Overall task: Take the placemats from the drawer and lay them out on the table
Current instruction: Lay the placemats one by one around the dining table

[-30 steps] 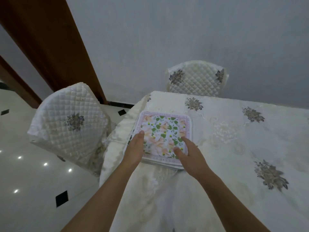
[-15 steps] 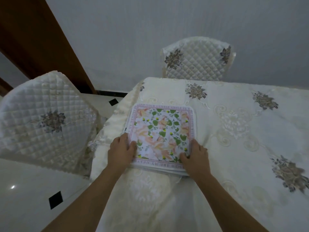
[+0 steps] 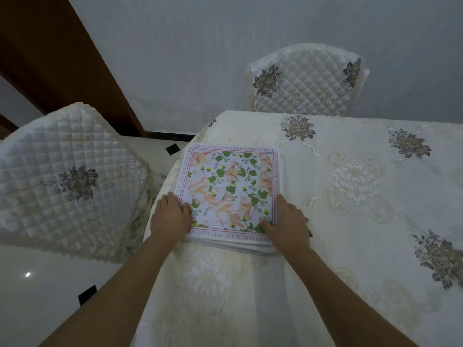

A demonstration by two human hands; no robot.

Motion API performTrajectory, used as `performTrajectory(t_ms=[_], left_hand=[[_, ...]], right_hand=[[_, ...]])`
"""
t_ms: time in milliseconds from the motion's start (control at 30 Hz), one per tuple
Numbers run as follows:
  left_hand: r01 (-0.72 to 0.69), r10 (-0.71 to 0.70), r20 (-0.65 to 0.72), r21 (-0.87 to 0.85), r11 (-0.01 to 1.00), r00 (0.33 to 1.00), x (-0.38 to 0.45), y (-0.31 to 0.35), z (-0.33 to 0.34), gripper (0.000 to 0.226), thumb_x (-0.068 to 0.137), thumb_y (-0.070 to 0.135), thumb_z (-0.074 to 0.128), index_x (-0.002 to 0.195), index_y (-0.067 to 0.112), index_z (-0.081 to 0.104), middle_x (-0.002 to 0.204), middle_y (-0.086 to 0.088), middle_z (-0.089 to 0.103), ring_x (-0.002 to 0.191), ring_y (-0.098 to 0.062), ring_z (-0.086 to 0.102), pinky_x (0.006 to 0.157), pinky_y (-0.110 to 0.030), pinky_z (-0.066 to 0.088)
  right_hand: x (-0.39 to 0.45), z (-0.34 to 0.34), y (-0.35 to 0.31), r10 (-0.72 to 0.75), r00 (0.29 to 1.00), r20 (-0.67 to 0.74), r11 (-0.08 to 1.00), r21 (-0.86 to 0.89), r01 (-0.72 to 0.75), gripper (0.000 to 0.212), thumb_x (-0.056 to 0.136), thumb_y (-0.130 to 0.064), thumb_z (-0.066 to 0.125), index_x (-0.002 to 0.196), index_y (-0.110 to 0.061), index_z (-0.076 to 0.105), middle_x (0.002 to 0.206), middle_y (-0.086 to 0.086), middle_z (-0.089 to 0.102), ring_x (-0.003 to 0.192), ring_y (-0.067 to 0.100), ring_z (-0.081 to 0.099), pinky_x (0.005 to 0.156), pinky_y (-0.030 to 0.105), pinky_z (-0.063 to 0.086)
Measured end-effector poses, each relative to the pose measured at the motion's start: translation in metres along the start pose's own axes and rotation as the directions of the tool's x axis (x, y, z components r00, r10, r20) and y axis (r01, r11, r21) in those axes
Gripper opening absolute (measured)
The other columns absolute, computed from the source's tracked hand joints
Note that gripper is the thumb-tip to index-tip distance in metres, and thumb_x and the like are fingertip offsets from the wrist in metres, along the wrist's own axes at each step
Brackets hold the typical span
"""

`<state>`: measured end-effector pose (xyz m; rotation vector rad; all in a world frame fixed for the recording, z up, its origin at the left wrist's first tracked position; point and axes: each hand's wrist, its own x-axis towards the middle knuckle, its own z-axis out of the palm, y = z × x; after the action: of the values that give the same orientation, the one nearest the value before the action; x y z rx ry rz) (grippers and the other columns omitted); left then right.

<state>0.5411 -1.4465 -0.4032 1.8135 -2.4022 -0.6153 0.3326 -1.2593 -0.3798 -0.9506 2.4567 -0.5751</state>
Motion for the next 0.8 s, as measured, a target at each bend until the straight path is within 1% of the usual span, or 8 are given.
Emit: performTrajectory(t_ms=[133, 233, 333, 467, 533, 600, 700, 800], left_hand=[[0.036, -0.035, 0.016, -0.038, 0.999, 0.999, 0.008, 0.001, -0.008, 0.036, 0.092, 0.036, 0.050, 0.110, 0.003, 0.050, 0.110, -0.016, 0.054, 0.101, -0.034, 0.051, 0.085, -0.046, 0.046], [0.036, -0.038, -0.055, -0.031, 0.999, 0.998, 0.007, 0.001, -0.011, 0.039, 0.087, 0.038, 0.058, 0.109, 0.006, 0.053, 0.104, -0.015, 0.057, 0.095, -0.034, 0.053, 0.080, -0.046, 0.049], [0.031, -0.034, -0.123, -0.031, 0.999, 0.992, 0.004, 0.004, -0.014, 0.043, 0.084, 0.038, 0.063, 0.111, 0.006, 0.056, 0.106, -0.014, 0.057, 0.099, -0.033, 0.052, 0.082, -0.046, 0.048], [-0.016, 0.013, -0.159, -0.023, 1.000, 0.987, -0.004, 0.009, -0.017, 0.044, 0.087, 0.032, 0.065, 0.120, 0.005, 0.055, 0.111, -0.016, 0.055, 0.103, -0.034, 0.052, 0.085, -0.045, 0.047], [-0.028, 0.014, -0.172, -0.078, 0.997, 0.985, -0.009, 0.009, -0.018, 0.046, 0.086, 0.029, 0.068, 0.123, 0.007, 0.054, 0.113, -0.014, 0.054, 0.104, -0.033, 0.053, 0.085, -0.045, 0.048], [-0.039, 0.018, -0.180, -0.111, 0.993, 0.984, -0.012, 0.009, -0.019, 0.046, 0.085, 0.028, 0.069, 0.123, 0.008, 0.053, 0.113, -0.013, 0.055, 0.105, -0.032, 0.053, 0.085, -0.045, 0.048], [-0.082, 0.048, -0.244, -0.130, 0.988, 0.969, -0.015, 0.009, -0.022, 0.036, 0.086, 0.026, 0.067, 0.116, 0.010, 0.055, 0.110, -0.009, 0.055, 0.099, -0.029, 0.054, 0.079, -0.045, 0.051], [-0.100, 0.019, -0.288, -0.267, 0.958, 0.957, -0.017, 0.012, -0.027, 0.015, 0.090, 0.023, 0.062, 0.102, 0.015, 0.060, 0.098, -0.002, 0.060, 0.089, -0.024, 0.059, 0.073, -0.043, 0.053]], right_hand=[[0.006, 0.003, -0.001, 0.038, 0.999, -0.026, 0.992, 0.119, -0.034, 0.080, 0.083, -0.038, 0.068, 0.150, -0.024, 0.026, 0.135, 0.007, 0.048, 0.126, 0.027, 0.041, 0.104, 0.042, 0.037], [0.007, 0.003, 0.000, 0.047, 0.998, -0.031, 0.981, 0.189, -0.040, 0.076, 0.083, -0.030, 0.067, 0.148, -0.024, 0.029, 0.130, 0.007, 0.050, 0.123, 0.026, 0.046, 0.102, 0.043, 0.040], [0.011, 0.004, 0.001, 0.107, 0.994, -0.020, 0.954, 0.283, -0.097, 0.072, 0.080, -0.029, 0.065, 0.144, -0.021, 0.034, 0.124, 0.006, 0.053, 0.115, 0.025, 0.053, 0.097, 0.047, 0.048], [0.012, 0.011, 0.003, 0.097, 0.995, -0.036, 0.976, 0.202, -0.088, 0.055, 0.081, -0.031, 0.063, 0.131, -0.014, 0.045, 0.117, 0.007, 0.052, 0.108, 0.026, 0.053, 0.093, 0.047, 0.049], [0.010, 0.012, 0.003, 0.106, 0.993, -0.058, 0.967, 0.239, -0.089, 0.049, 0.082, -0.029, 0.066, 0.124, -0.014, 0.047, 0.114, 0.005, 0.053, 0.106, 0.025, 0.055, 0.090, 0.046, 0.051], [0.009, 0.012, 0.004, 0.137, 0.989, -0.057, 0.949, 0.295, -0.114, 0.038, 0.081, -0.030, 0.069, 0.111, -0.017, 0.048, 0.107, 0.003, 0.055, 0.100, 0.023, 0.059, 0.083, 0.044, 0.055], [0.008, 0.010, 0.007, 0.124, 0.990, -0.065, 0.953, 0.287, -0.100, 0.027, 0.084, -0.032, 0.066, 0.102, -0.015, 0.054, 0.102, 0.002, 0.054, 0.093, 0.021, 0.059, 0.079, 0.042, 0.055], [0.006, 0.005, 0.012, 0.074, 0.983, -0.168, 0.967, 0.252, -0.030, 0.014, 0.086, -0.027, 0.063, 0.084, -0.018, 0.053, 0.095, 0.002, 0.054, 0.084, 0.020, 0.055, 0.071, 0.033, 0.047]])
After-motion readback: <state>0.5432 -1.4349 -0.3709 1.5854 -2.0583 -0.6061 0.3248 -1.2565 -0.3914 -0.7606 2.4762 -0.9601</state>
